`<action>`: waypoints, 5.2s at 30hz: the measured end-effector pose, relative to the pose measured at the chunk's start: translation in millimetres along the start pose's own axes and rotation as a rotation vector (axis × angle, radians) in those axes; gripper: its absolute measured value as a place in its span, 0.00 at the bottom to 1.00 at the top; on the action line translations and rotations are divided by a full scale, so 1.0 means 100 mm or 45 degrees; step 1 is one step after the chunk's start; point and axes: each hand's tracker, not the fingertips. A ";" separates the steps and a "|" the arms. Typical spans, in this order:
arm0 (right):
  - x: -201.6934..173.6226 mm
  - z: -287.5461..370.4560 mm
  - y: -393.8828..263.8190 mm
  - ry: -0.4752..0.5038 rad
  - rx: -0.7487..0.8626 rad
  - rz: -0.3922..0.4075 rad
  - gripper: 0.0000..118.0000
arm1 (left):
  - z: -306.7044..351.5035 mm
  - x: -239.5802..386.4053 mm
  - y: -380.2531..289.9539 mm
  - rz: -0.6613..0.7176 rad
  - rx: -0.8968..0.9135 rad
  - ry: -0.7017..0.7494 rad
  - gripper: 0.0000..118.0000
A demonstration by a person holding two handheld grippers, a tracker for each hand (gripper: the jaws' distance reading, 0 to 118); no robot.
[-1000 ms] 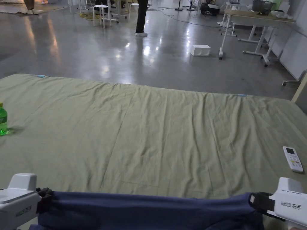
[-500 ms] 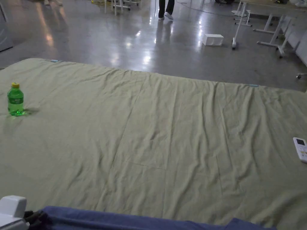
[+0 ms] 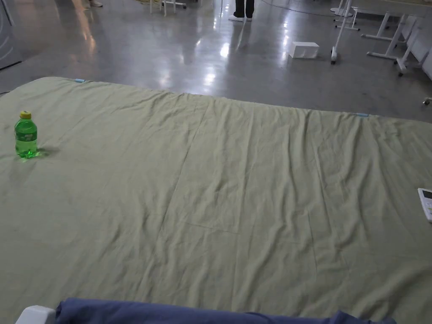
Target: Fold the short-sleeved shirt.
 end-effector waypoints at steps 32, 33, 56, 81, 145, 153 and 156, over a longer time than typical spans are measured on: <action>-1.74 1.30 1.01 -0.207 1.375 0.117 0.00 | 0.95 1.49 1.47 0.080 1.097 0.182 0.04; -1.76 1.29 1.03 -0.210 1.380 0.118 0.00 | 0.96 1.49 1.48 0.096 1.096 0.182 0.04; -1.77 1.06 0.98 -0.166 1.230 0.208 0.00 | 0.40 -0.82 0.78 0.400 0.293 -0.349 0.04; -1.84 0.96 0.80 -0.165 1.119 0.244 0.00 | -0.44 -0.63 0.27 0.716 -0.045 -1.100 0.69; -1.63 0.82 0.70 -0.089 1.049 0.212 0.00 | -0.19 1.92 0.85 0.152 -0.232 -0.320 0.12; -1.63 0.81 0.70 -0.080 1.046 0.218 0.00 | 0.17 1.57 0.99 0.357 -0.165 -0.611 0.55; -1.63 0.81 0.70 -0.074 1.041 0.216 0.00 | 0.33 1.37 1.05 0.411 -0.086 -0.675 0.55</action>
